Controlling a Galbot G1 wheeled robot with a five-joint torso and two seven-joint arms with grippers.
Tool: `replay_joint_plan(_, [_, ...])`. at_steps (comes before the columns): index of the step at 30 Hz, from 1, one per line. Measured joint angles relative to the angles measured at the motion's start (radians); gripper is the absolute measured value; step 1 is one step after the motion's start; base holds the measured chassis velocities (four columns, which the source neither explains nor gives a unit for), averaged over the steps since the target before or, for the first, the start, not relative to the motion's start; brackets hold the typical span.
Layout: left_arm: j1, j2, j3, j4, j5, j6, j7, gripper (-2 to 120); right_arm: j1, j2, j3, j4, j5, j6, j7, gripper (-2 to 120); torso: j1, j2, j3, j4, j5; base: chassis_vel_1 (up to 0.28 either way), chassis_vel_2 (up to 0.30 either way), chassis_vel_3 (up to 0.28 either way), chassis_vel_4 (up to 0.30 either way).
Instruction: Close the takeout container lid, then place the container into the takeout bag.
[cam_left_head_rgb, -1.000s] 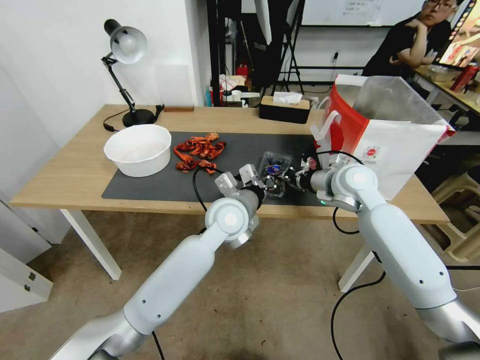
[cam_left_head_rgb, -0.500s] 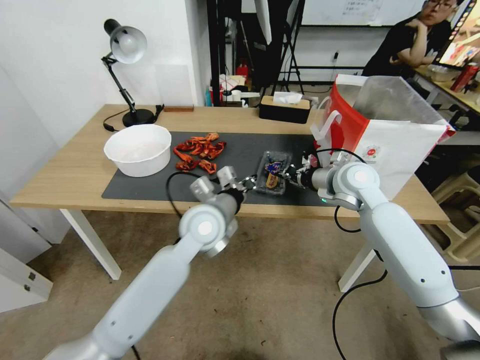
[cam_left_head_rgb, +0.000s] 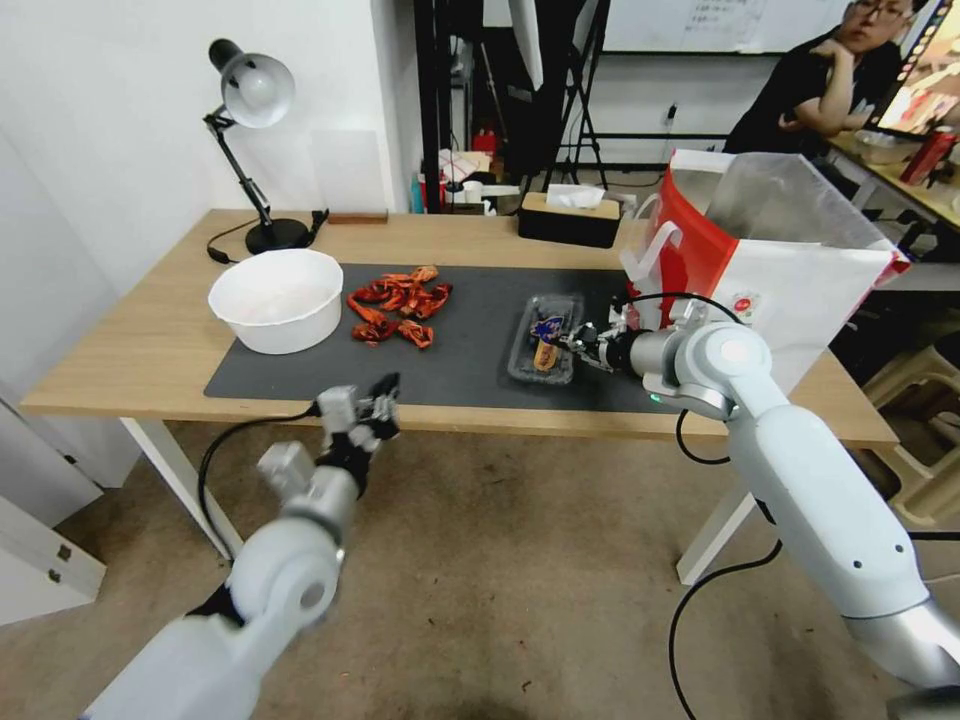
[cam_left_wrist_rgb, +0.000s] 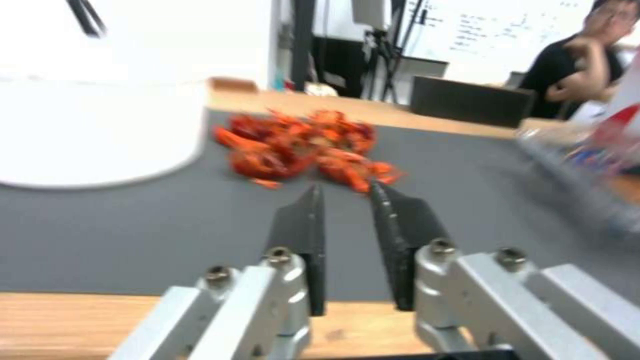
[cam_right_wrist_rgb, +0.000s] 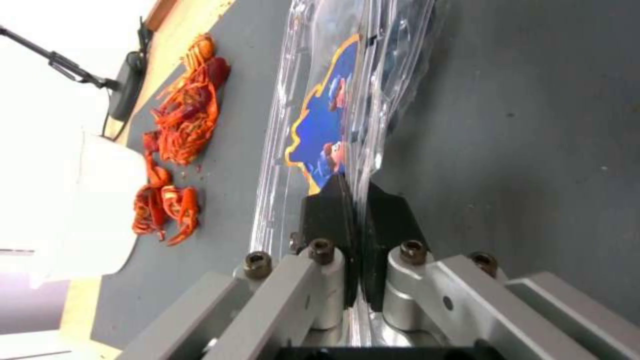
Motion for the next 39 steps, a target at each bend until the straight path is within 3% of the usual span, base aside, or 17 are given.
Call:
replay_joint_plan(5, [0.058,-0.003,-0.025,0.01,0.072,-0.031,-0.009,33,0.001,0.001,0.003,0.006,0.003,0.002,-0.009,0,0.0,0.0,0.0,-0.0003,0.0002,0.0,0.0,0.0,0.0])
replay_joint_plan(8, [0.1,-0.025,-0.039,0.035,0.149,-0.072,-0.01,49,0.002,0.002,0.011,0.014,0.003,0.017,-0.037,0,0.0,0.0,0.0,-0.0001,0.0001,0.0,0.0,0.0,0.0])
replay_joint_plan(13, [0.128,-0.045,-0.046,0.052,0.164,-0.086,-0.011,62,0.002,-0.004,0.014,0.036,-0.029,0.047,-0.108,0,0.0,0.0,0.0,-0.0001,0.0001,0.0,0.0,0.0,0.0])
replay_joint_plan(15, [0.142,-0.052,-0.052,0.061,0.165,-0.091,-0.011,71,0.003,-0.015,0.01,0.054,-0.094,0.067,-0.176,0,0.0,0.0,0.0,-0.0002,0.0001,0.0,0.0,0.0,0.0])
replay_joint_plan(16, [0.153,-0.057,-0.059,0.07,0.165,-0.097,-0.009,78,0.003,-0.03,0.0,0.073,-0.193,0.088,-0.259,0,0.0,0.0,0.0,-0.0001,0.0001,0.0,0.0,0.0,0.0])
replay_joint_plan(17, [0.153,-0.057,-0.059,0.07,0.165,-0.097,-0.009,78,0.003,-0.03,0.0,0.073,-0.193,0.088,-0.259,0,0.0,0.0,0.0,-0.0001,0.0001,0.0,0.0,0.0,0.0])
replay_joint_plan(21, [0.176,-0.075,-0.068,0.093,0.176,-0.117,-0.001,96,0.014,-0.071,-0.03,0.132,-0.429,0.194,-0.474,0,0.0,0.0,0.0,0.0,0.0002,0.0,0.0,0.0,0.0])
replay_joint_plan(23, [0.18,-0.078,-0.069,0.096,0.179,-0.121,0.0,98,0.017,-0.076,-0.032,0.141,-0.461,0.215,-0.493,0,0.0,0.0,0.0,-0.0001,0.0001,0.0,0.0,0.0,0.0])
replay_joint_plan(24, [0.184,-0.084,-0.07,0.101,0.187,-0.129,0.002,99,0.025,-0.085,-0.036,0.158,-0.522,0.272,-0.519,0,0.0,0.0,0.0,-0.0001,0.0001,0.0,0.0,0.0,0.0])
replay_joint_plan(30, [0.195,-0.09,-0.078,0.11,0.193,-0.141,0.009,100,0.06,-0.112,-0.025,0.194,-0.649,0.38,-0.49,0,0.0,0.0,0.0,0.0,0.0003,0.0,0.0,0.0,0.0])
replay_joint_plan(34, [0.204,-0.092,-0.082,0.114,0.193,-0.151,0.016,100,0.083,-0.148,0.009,0.197,-0.756,0.426,-0.386,0,0.0,0.0,0.0,-0.0002,0.0004,0.0,0.0,0.0,0.0])
replay_joint_plan(36, [0.207,-0.095,-0.082,0.116,0.193,-0.155,0.02,100,0.094,-0.174,0.042,0.193,-0.823,0.432,-0.282,0,0.0,0.0,0.0,-0.0002,0.0003,0.0,0.0,0.0,0.0])
replay_joint_plan(39, [0.206,-0.097,-0.08,0.119,0.192,-0.157,0.022,100,0.102,-0.199,0.066,0.192,-0.843,0.426,-0.203,0,0.0,0.0,0.0,-0.0003,0.0003,0.0,0.0,0.0,0.0])
